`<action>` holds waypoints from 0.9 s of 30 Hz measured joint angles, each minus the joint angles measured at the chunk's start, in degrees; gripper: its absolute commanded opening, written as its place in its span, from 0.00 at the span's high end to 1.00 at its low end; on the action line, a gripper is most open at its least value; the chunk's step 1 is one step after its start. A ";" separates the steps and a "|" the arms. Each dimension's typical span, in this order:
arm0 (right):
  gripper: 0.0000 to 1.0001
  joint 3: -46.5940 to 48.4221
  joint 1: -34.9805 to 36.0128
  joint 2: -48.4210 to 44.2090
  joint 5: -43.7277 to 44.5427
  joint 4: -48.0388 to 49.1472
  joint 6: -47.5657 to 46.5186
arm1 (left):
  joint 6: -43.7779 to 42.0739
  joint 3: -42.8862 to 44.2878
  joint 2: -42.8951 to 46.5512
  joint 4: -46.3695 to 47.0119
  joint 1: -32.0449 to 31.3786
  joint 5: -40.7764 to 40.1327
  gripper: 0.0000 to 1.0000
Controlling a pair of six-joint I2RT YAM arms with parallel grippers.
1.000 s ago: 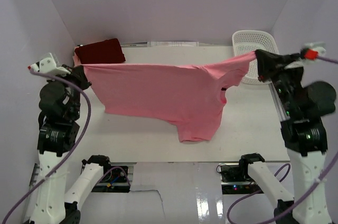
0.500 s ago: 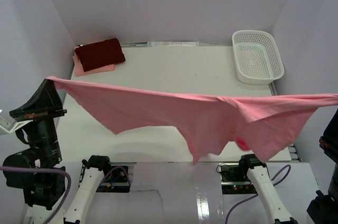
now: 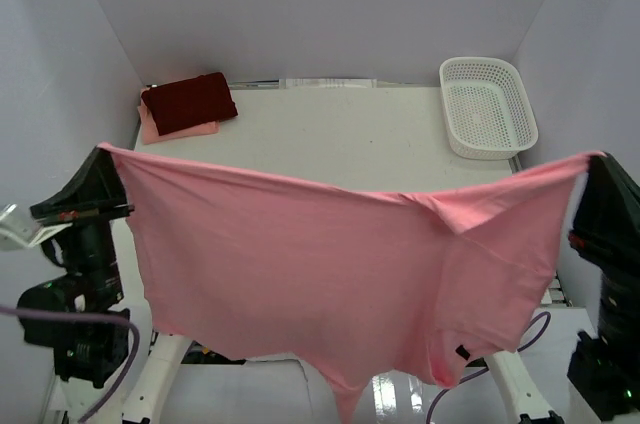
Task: Fold and stack the t-shirts
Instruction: Flatten out the tshirt
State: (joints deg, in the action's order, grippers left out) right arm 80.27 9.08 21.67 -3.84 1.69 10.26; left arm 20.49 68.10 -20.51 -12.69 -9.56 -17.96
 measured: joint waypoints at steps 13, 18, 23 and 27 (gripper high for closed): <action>0.92 -19.02 0.00 44.96 -6.78 -11.67 9.05 | 3.74 -25.94 -28.04 4.87 -0.04 1.03 1.00; 0.92 -13.51 0.07 61.13 -9.11 -11.93 8.74 | 3.54 -24.09 -50.47 14.21 -0.04 0.79 1.00; 0.92 2.03 -0.28 79.08 -11.02 -9.88 8.35 | 2.45 -14.47 -70.29 19.56 0.09 0.52 1.00; 0.92 13.38 -1.14 91.45 -12.94 -8.44 8.31 | 0.83 -5.29 -81.83 22.67 0.61 0.57 1.00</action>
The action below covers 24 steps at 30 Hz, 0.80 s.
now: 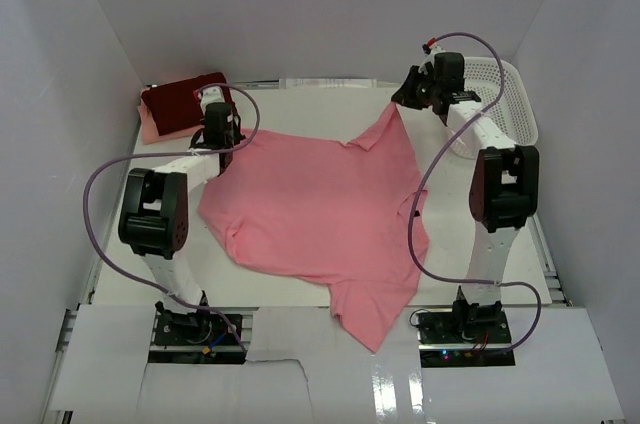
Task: Fold and stack the t-shirts
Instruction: Flatten out the tshirt
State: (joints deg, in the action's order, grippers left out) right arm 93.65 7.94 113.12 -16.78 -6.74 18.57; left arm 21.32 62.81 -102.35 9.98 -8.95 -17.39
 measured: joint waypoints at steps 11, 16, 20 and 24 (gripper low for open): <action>0.92 13.00 -2.21 12.13 -4.57 -2.03 -0.83 | -4.42 6.80 -5.81 0.68 2.32 0.46 1.00; 0.92 8.24 -2.21 -2.97 -5.09 -3.52 -3.15 | -4.83 6.19 7.96 -3.61 2.47 0.46 1.00; 0.92 -0.31 -2.03 -30.05 -3.74 -2.25 -6.86 | -4.79 2.64 30.71 -3.91 2.36 0.96 1.00; 0.92 -4.22 -2.03 -58.47 -1.73 3.85 -10.64 | -4.76 -1.51 56.41 -2.29 2.40 1.07 1.00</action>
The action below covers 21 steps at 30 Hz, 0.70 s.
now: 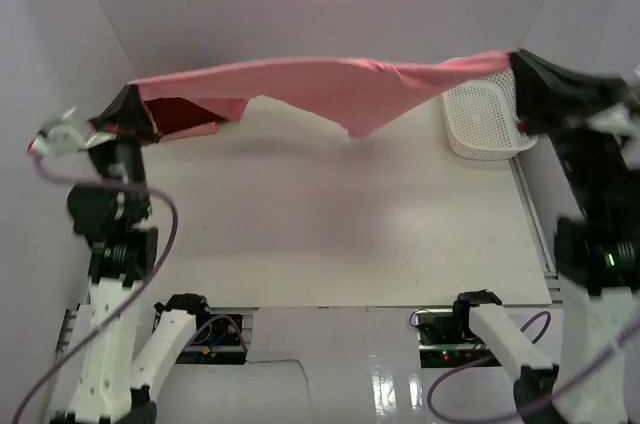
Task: Fold and stack the t-shirts
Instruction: Flatten out the tshirt
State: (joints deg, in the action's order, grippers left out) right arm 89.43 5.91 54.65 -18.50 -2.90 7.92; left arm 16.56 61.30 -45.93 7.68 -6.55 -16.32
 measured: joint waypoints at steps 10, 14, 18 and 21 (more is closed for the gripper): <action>0.92 -8.02 0.33 -29.29 0.59 12.02 -2.23 | 1.40 -6.60 30.64 -9.81 -1.27 -3.04 1.00; 0.92 -10.54 1.22 -28.33 0.96 3.37 -0.42 | 2.67 -6.49 32.76 -17.27 -2.89 -2.89 1.00; 0.92 -7.15 2.71 -28.30 2.10 -3.08 0.46 | 3.41 -3.98 34.77 -21.86 -3.08 -2.32 1.00; 0.92 -3.17 3.30 -28.70 2.21 -4.76 1.31 | 3.48 -0.50 35.10 -22.95 -3.23 -1.60 1.00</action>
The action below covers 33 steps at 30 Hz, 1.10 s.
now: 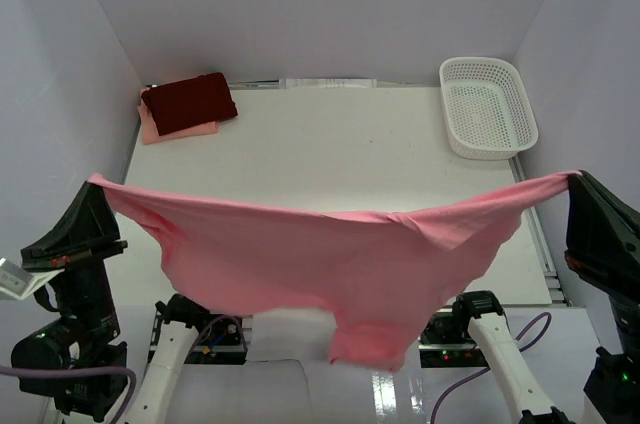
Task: Fold and stack the t-shirts
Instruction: Flatten out the tshirt
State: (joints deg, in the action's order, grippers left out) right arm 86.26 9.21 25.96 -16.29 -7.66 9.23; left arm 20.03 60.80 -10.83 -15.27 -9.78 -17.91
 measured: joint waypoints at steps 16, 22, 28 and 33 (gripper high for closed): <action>0.92 0.24 0.31 -1.27 -0.35 -2.84 2.51 | 0.87 3.54 -0.22 -0.63 -0.11 3.93 1.00; 0.92 4.07 1.46 -1.14 0.61 -4.74 0.57 | 0.74 6.69 -0.68 -0.74 -0.11 4.87 1.00; 0.92 12.00 3.21 -1.11 2.16 -5.55 -2.43 | 0.13 12.28 -1.55 -0.09 -0.20 5.14 1.00; 0.92 14.93 3.91 -1.16 2.73 -5.68 -4.33 | -0.31 13.46 -1.55 1.09 -0.22 5.25 1.00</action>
State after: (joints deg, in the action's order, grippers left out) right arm 101.19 13.13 24.80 -13.56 -13.34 4.91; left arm 19.73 74.26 -12.38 -14.17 -10.00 -12.67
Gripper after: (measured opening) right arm 0.081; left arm 0.016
